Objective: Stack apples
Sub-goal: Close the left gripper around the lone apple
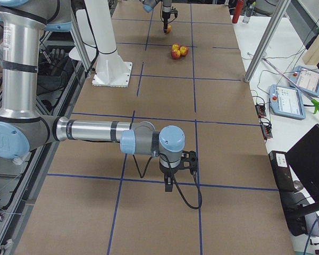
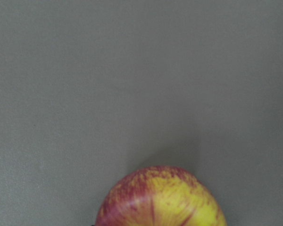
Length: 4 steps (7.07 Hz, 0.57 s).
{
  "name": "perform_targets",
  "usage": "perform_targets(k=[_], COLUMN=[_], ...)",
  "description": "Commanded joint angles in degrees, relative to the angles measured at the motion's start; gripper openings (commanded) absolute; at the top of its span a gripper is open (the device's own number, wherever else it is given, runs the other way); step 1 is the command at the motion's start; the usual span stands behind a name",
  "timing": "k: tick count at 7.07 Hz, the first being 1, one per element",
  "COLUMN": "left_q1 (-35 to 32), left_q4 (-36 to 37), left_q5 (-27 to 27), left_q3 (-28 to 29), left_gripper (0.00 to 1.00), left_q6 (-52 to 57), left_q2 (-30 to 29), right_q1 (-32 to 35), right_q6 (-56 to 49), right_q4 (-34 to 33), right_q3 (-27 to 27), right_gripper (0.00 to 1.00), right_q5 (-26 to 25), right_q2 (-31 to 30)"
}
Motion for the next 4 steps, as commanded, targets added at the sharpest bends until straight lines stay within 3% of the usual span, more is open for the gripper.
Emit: perform_targets(k=[1,2,4], left_q1=[-0.49,-0.49,-0.57], left_q4=[2.42,8.88,25.64], left_q5=[-3.63,-4.36,-4.28], left_q3=[-4.92,-6.87,-7.59], left_gripper=[0.0,0.0,0.0], left_q6=[-0.79,-5.41,-13.68], left_q2=[-0.18,-3.49,-16.64], right_q1=[0.0,0.0,0.0], right_q6=[0.0,0.0,0.0], right_q4=[0.0,0.0,0.0], right_q3=[0.0,0.0,0.0], right_gripper=[1.0,1.0,1.0], right_q5=[0.0,0.0,0.0], right_q2=[0.0,0.0,0.0])
